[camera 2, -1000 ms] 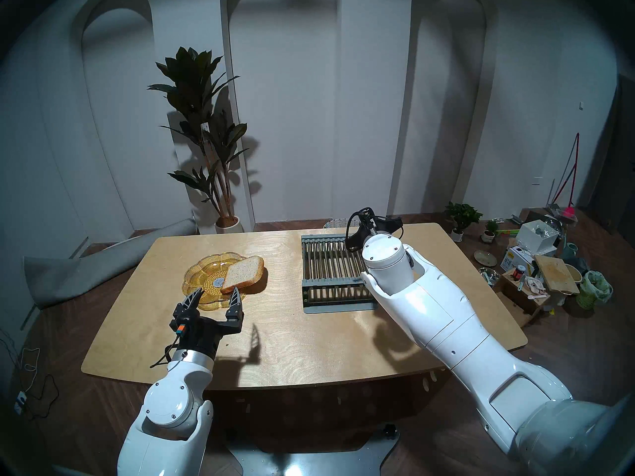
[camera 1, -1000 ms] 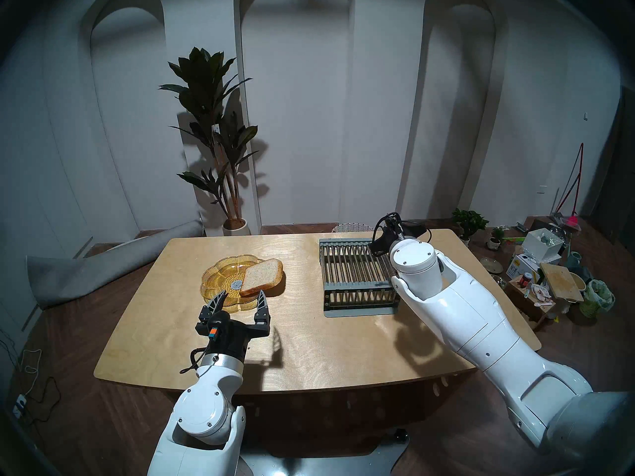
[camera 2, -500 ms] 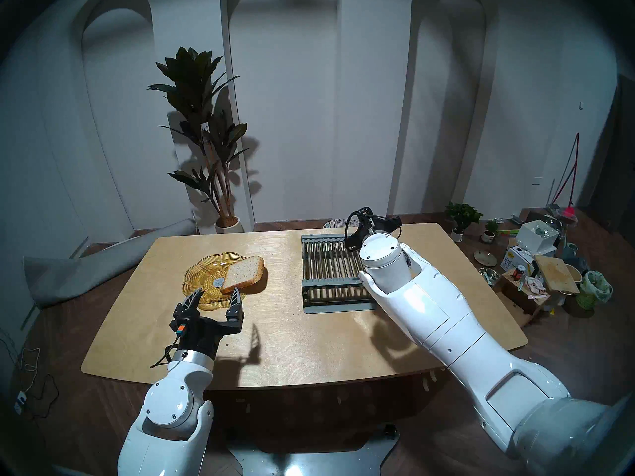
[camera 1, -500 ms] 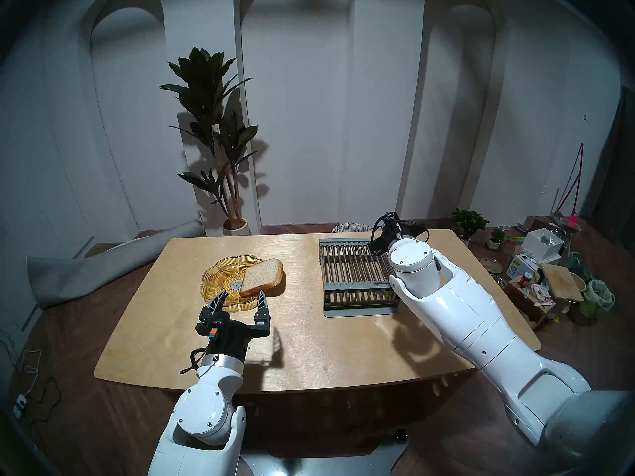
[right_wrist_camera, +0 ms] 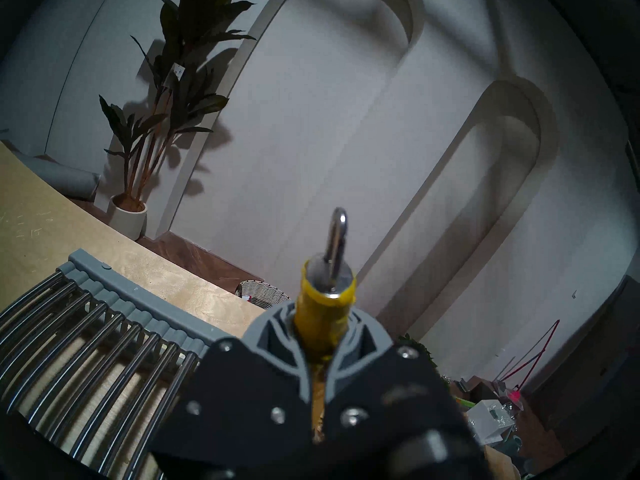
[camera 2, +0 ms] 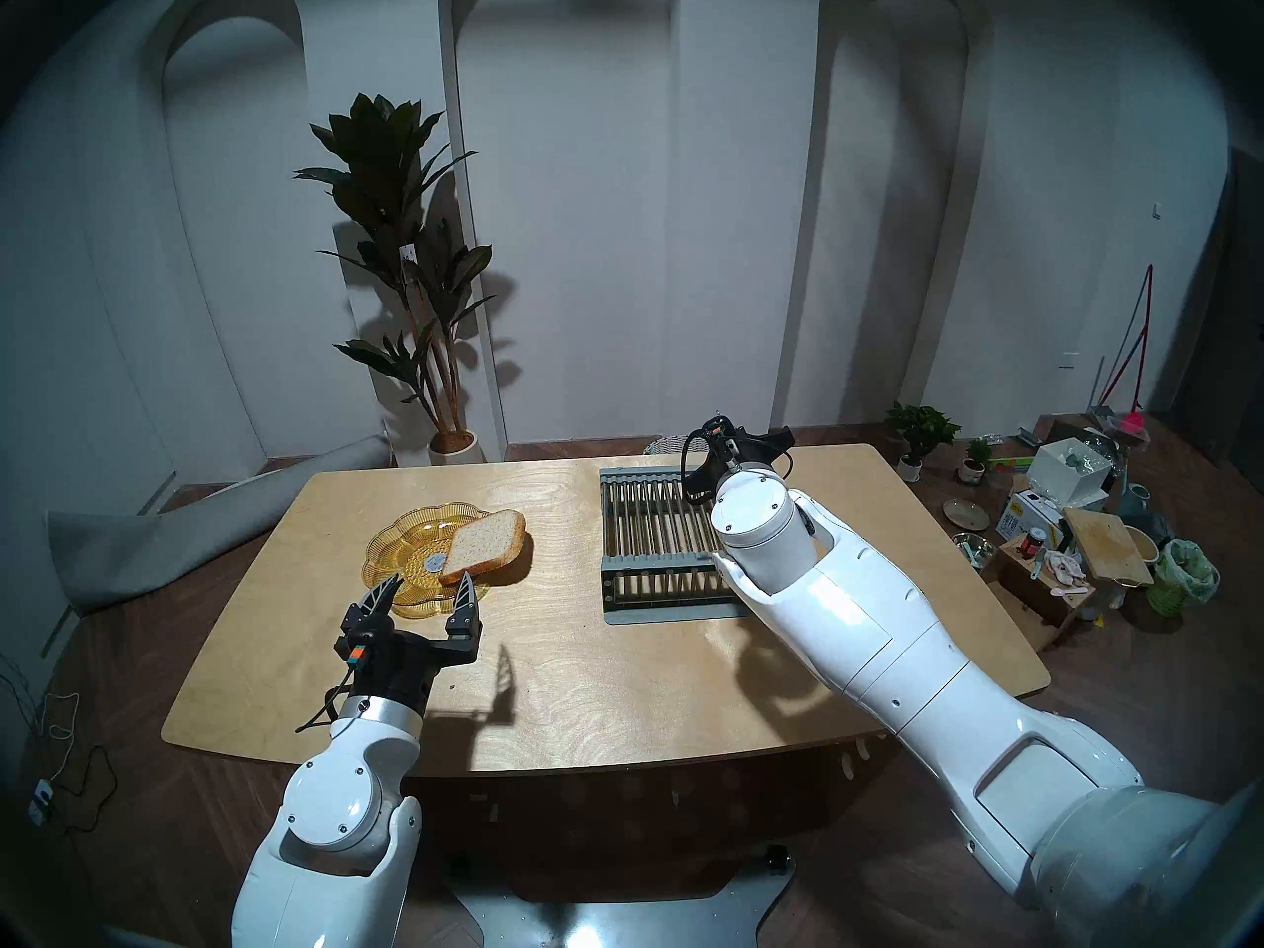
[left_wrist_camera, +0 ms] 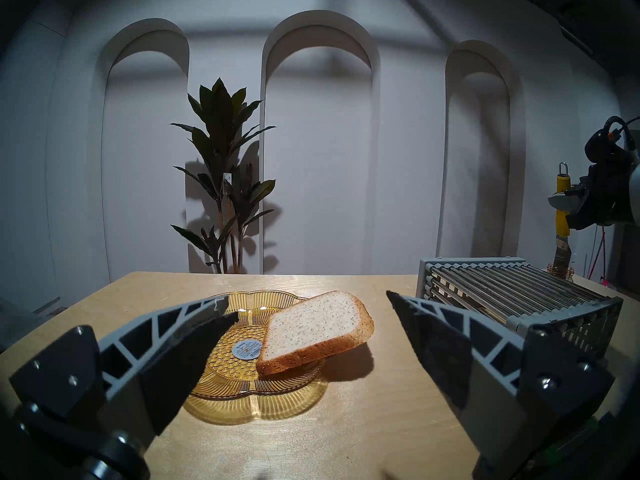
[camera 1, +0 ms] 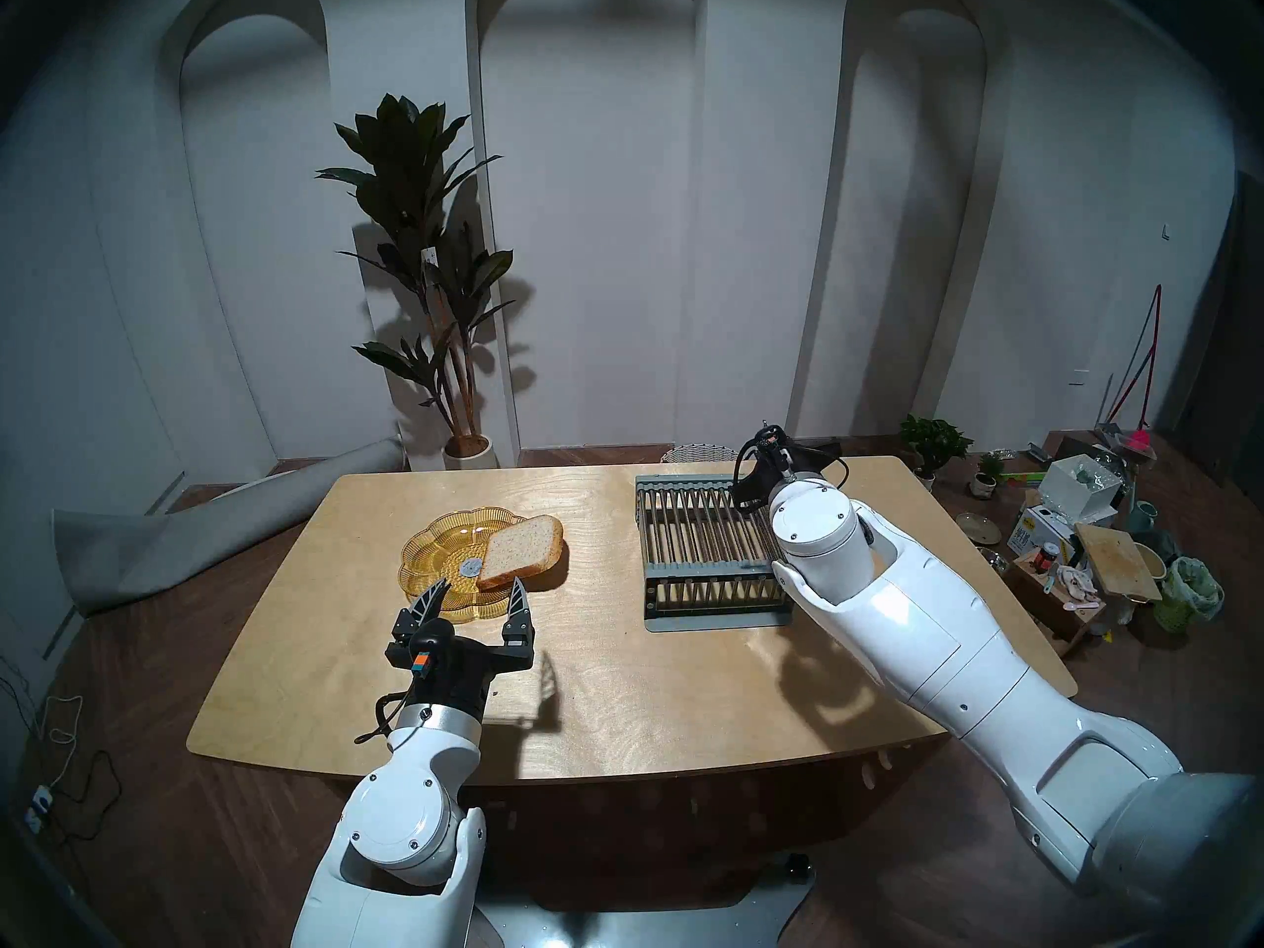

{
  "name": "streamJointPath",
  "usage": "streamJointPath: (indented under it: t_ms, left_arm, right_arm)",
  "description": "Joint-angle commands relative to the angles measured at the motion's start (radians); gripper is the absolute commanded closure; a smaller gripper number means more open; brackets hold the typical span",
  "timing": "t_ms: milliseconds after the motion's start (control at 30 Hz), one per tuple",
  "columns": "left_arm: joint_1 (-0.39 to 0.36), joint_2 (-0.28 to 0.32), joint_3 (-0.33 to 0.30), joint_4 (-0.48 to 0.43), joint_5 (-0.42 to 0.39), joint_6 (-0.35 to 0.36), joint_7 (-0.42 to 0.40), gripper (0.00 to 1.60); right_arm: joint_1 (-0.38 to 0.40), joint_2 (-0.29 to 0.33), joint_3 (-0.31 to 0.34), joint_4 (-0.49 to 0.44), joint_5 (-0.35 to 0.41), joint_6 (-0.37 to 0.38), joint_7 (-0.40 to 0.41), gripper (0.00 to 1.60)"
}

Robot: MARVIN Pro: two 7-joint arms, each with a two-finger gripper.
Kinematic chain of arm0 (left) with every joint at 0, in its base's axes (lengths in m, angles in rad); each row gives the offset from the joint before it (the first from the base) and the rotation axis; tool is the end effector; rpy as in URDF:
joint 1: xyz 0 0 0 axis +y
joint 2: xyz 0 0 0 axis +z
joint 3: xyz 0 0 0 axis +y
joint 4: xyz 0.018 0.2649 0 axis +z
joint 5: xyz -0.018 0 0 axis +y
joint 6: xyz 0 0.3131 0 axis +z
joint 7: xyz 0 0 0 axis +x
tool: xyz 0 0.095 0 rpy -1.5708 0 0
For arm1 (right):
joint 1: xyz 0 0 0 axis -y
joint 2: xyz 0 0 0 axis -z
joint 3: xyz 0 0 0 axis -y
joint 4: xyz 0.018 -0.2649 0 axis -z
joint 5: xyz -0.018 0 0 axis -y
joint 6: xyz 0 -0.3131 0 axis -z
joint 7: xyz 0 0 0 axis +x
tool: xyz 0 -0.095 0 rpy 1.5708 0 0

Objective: Spread jam over the slice of bread with the knife

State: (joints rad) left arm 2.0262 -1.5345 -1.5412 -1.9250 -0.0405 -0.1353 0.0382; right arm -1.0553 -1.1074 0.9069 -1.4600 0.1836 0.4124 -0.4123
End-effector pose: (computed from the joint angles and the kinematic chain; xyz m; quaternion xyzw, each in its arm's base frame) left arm 0.3041 -0.0031 -0.2924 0.6955 0.0078 0.7184 0.0077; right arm 0.5032 0.0355 -0.2071 0.7122 0.1966 0.6436 0.1996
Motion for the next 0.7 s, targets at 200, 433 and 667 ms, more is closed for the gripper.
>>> streamJointPath:
  t_ms: [200,433,667]
  left_arm:
    - [-0.007,0.0,-0.003,-0.017,-0.013,-0.004,-0.002,0.0]
    - [-0.011,0.001,-0.003,-0.013,-0.016,-0.002,-0.001,0.0]
    - [-0.015,-0.001,-0.002,-0.01,-0.018,-0.001,0.002,0.0]
  right_arm:
    - [0.049,0.009,-0.017,0.014,-0.055,-0.041,-0.024,1.6]
    - [0.054,0.008,-0.017,0.018,-0.058,-0.046,-0.023,1.6]
    - [0.059,0.014,-0.02,0.011,-0.071,-0.053,-0.027,1.6]
